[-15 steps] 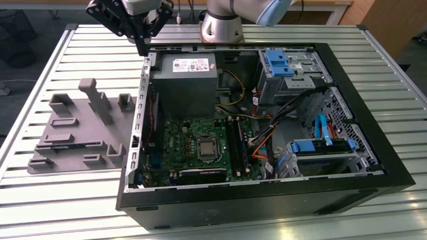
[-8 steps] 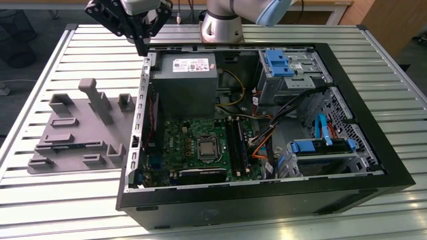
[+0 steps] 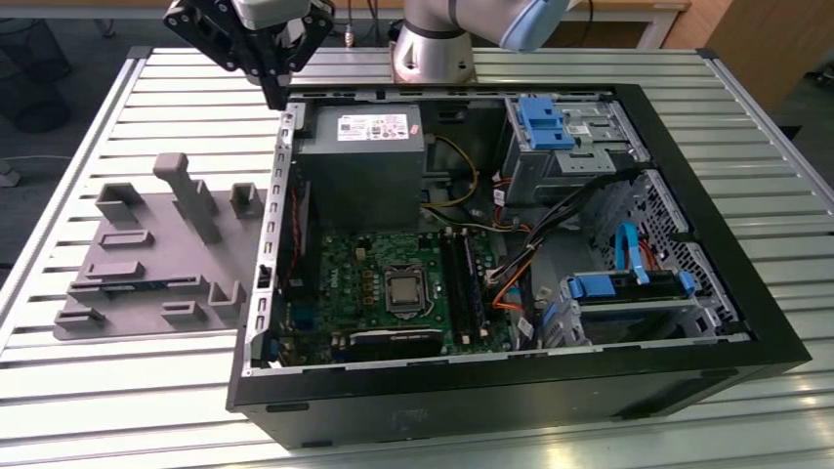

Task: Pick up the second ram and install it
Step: 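Reach for the second ram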

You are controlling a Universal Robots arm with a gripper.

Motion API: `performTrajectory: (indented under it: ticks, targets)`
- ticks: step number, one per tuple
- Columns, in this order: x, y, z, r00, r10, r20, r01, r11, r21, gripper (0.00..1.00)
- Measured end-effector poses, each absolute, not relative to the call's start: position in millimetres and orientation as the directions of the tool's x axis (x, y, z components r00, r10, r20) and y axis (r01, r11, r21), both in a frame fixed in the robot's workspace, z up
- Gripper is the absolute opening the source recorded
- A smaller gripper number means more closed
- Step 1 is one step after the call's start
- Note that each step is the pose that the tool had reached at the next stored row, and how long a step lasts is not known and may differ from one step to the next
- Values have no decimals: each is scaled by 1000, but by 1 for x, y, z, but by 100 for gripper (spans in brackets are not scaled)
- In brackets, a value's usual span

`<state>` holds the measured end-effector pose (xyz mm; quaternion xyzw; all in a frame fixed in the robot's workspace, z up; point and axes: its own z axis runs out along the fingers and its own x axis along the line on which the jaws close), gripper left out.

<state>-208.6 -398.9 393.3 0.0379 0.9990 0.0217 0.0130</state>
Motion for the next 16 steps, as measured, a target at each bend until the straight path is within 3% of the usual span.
performTrajectory:
  ticks: [16]
  targets:
    - [-212,-399,393,-997,76,-25,75,996,44,11]
